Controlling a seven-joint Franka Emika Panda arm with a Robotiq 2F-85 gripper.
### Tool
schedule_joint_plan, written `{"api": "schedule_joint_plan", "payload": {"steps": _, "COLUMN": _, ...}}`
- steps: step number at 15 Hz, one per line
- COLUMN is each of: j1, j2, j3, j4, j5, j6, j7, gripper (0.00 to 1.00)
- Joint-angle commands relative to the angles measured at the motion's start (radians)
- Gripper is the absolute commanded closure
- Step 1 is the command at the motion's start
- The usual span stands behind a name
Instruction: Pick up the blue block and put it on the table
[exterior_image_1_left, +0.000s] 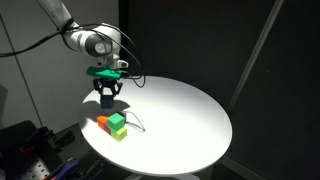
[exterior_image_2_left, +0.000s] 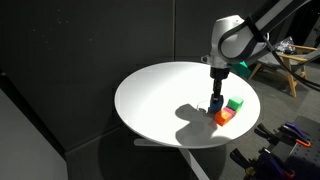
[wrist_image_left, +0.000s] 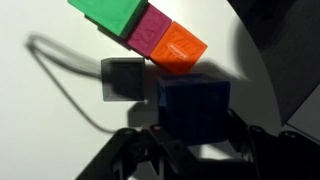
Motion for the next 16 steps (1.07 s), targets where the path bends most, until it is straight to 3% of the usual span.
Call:
{"api": "schedule_joint_plan", "payload": {"steps": 1, "j1": -0.013, "j2": 0.024, "j3": 0.021, "j4": 0.031, "j5": 0.053, "j6": 0.01, "j7": 0.02, "gripper": 0.67}}
{"api": "schedule_joint_plan", "payload": {"steps": 8, "j1": -0.017, "j2": 0.07, "j3": 0.039, "j4": 0.053, "j5": 0.101, "j6": 0.054, "j7": 0.028, "gripper": 0.67}}
{"api": "schedule_joint_plan", "payload": {"steps": 16, "j1": -0.01, "j2": 0.123, "j3": 0.042, "j4": 0.054, "j5": 0.058, "j6": 0.189, "j7": 0.09, "gripper": 0.67}}
